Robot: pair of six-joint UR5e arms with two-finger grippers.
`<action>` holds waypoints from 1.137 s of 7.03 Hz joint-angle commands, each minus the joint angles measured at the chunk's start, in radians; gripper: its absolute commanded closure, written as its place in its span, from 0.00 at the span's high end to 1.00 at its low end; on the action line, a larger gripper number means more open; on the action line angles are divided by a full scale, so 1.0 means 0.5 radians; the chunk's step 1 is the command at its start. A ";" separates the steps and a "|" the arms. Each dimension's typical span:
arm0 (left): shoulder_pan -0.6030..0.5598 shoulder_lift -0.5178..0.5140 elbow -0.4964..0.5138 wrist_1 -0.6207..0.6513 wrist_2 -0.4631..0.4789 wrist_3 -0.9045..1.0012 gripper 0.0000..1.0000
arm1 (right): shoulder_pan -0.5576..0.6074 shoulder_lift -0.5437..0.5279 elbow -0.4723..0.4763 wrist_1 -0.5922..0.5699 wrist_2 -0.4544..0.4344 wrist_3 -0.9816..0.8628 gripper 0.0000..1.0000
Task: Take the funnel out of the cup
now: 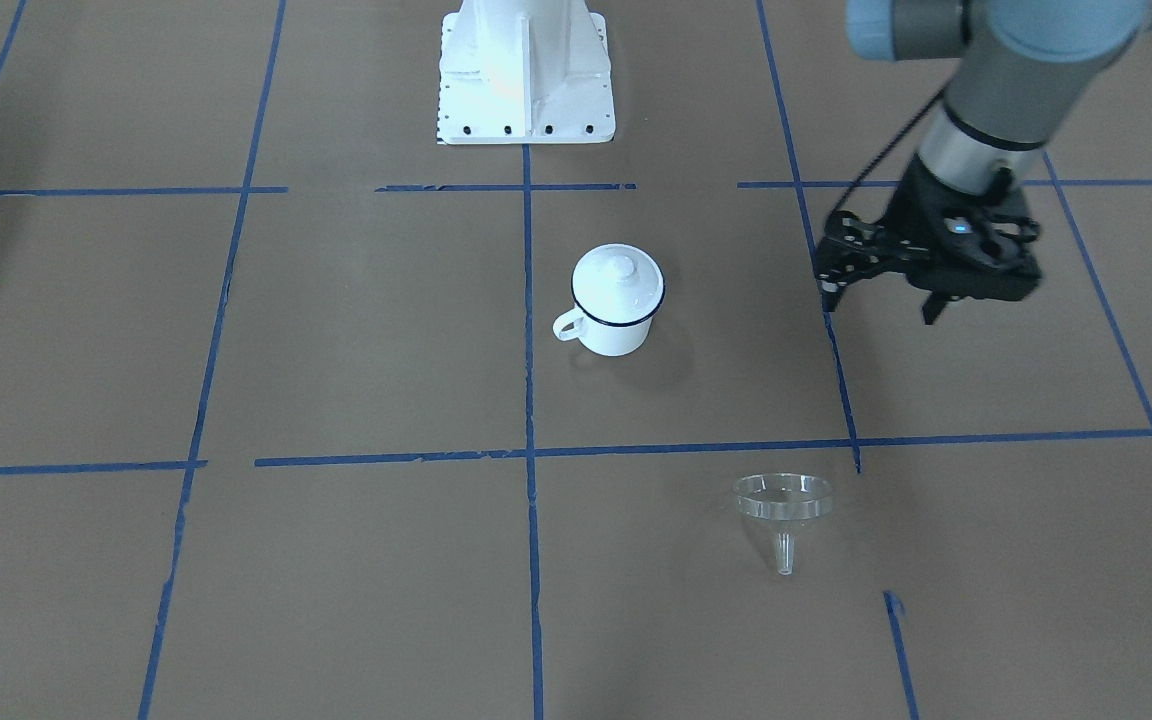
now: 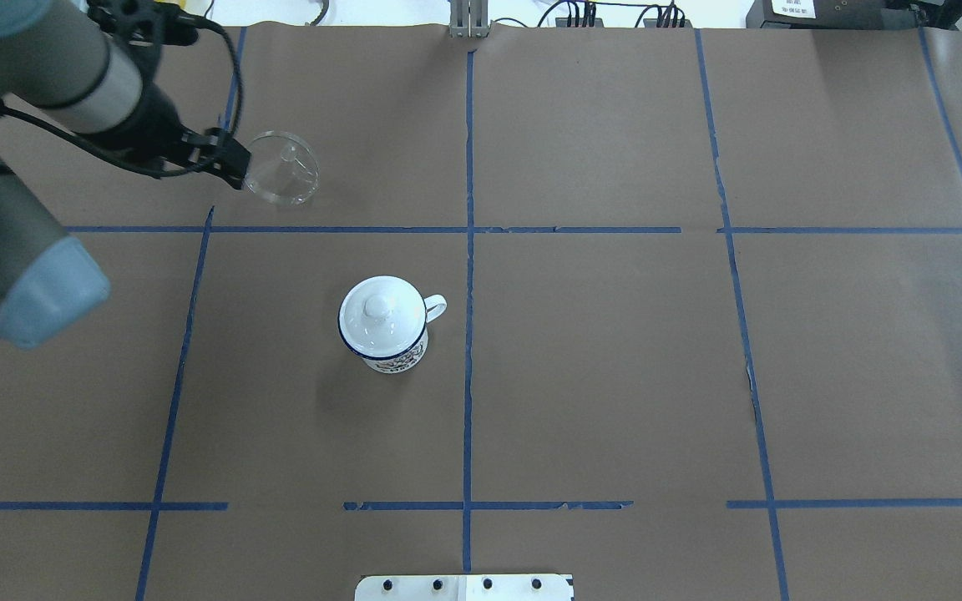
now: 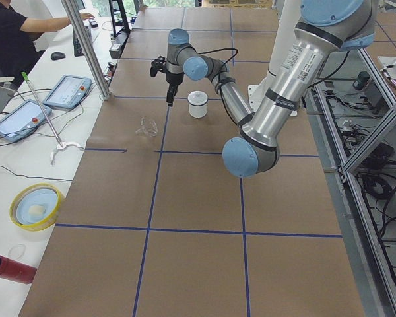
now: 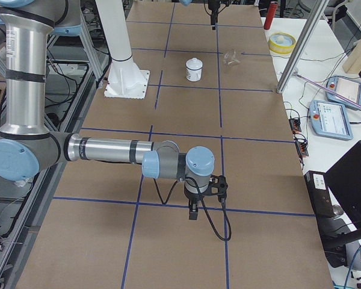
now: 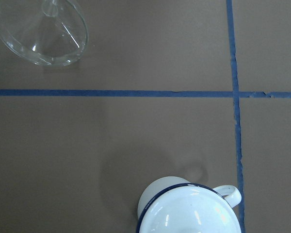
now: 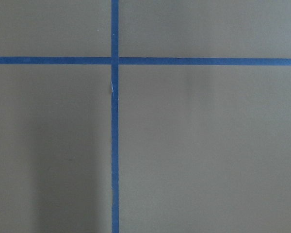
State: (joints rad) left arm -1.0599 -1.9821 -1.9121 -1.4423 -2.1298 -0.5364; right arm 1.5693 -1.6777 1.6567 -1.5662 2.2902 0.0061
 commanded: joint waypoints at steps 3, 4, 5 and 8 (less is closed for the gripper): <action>-0.708 0.318 0.418 -0.005 -0.259 1.184 1.00 | 0.000 -0.001 0.000 0.000 0.000 0.000 1.00; -0.809 0.423 0.419 -0.005 -0.256 1.350 1.00 | 0.000 -0.001 0.000 0.000 0.000 0.000 1.00; -0.895 0.542 0.422 -0.008 -0.262 1.367 1.00 | 0.000 -0.001 0.000 0.000 0.000 0.000 1.00; -1.108 0.767 0.562 -0.018 -0.399 1.597 1.00 | 0.000 -0.001 0.000 0.000 0.000 0.000 1.00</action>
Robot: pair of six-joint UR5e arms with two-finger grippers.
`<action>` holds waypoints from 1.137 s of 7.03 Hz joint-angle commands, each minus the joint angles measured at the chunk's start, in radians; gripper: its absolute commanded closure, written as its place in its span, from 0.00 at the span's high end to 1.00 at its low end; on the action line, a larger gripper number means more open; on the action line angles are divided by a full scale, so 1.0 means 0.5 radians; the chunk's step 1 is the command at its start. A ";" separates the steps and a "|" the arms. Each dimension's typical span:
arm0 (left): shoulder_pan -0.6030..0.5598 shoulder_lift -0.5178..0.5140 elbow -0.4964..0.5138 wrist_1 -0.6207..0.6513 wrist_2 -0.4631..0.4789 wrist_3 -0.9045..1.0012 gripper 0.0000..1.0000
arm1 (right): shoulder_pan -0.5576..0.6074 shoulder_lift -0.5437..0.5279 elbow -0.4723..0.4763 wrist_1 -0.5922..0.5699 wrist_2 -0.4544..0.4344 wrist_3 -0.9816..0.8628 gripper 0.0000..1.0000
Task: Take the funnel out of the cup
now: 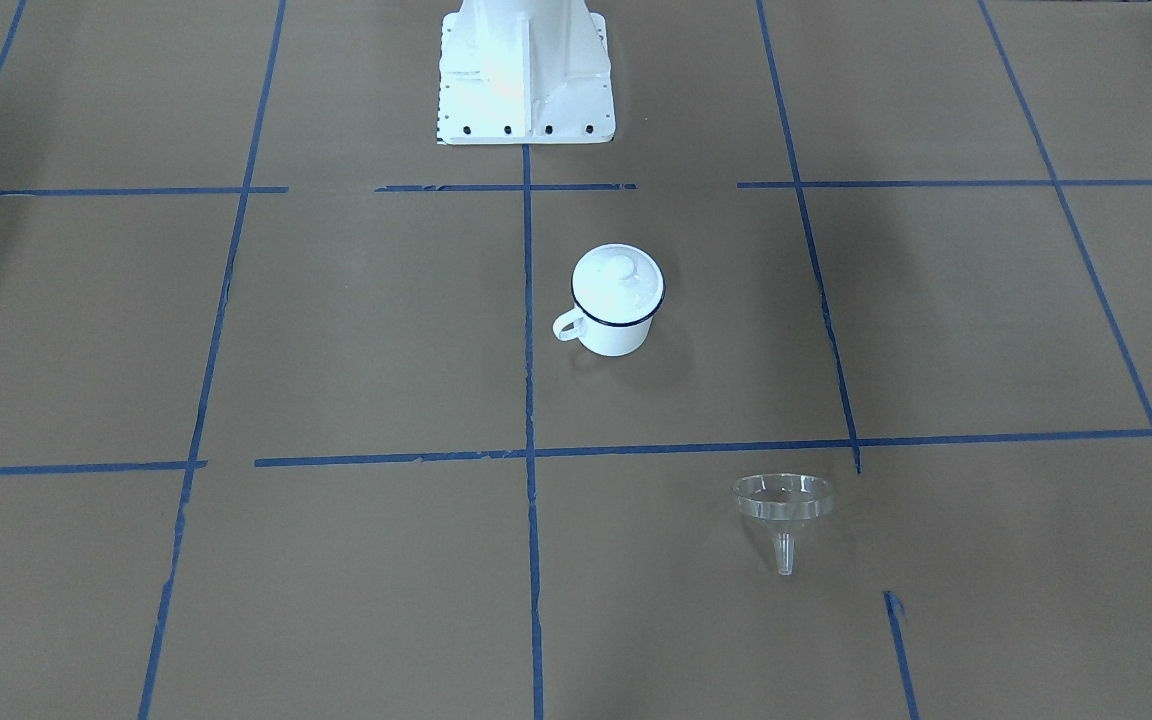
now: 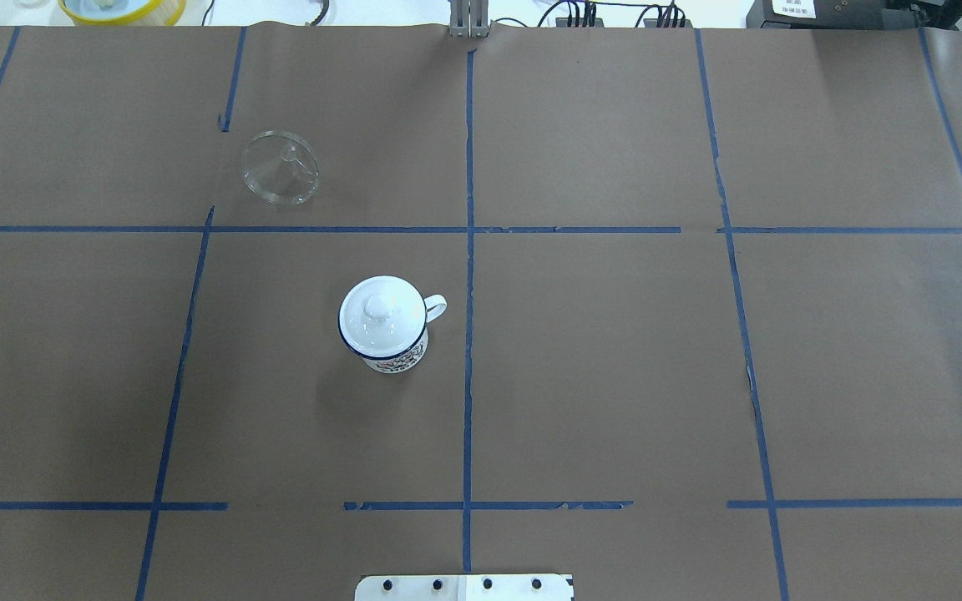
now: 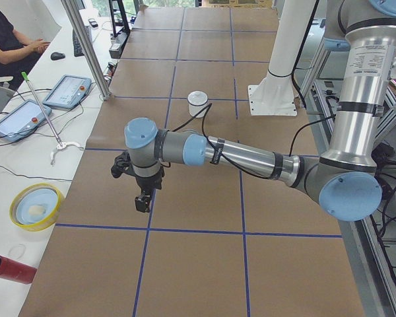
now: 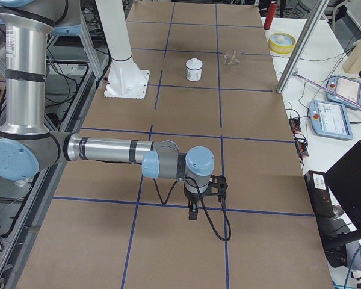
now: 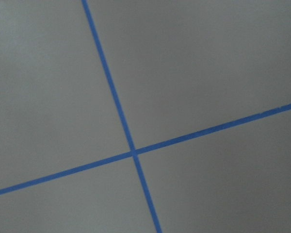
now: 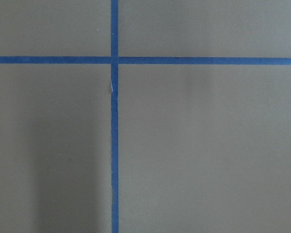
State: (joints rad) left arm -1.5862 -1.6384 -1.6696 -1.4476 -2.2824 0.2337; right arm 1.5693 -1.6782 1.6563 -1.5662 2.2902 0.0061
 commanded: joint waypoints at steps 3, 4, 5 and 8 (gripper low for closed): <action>-0.055 0.123 0.145 -0.072 -0.126 0.030 1.00 | 0.000 0.000 -0.002 0.000 0.000 0.000 1.00; -0.052 0.120 0.151 -0.072 -0.126 0.027 1.00 | 0.000 0.000 -0.002 0.000 0.000 0.000 1.00; -0.052 0.120 0.170 -0.072 -0.123 0.026 1.00 | 0.000 0.000 0.001 0.000 0.000 0.000 1.00; -0.049 0.120 0.179 -0.068 -0.120 0.026 1.00 | 0.000 0.000 0.001 0.000 0.000 0.000 1.00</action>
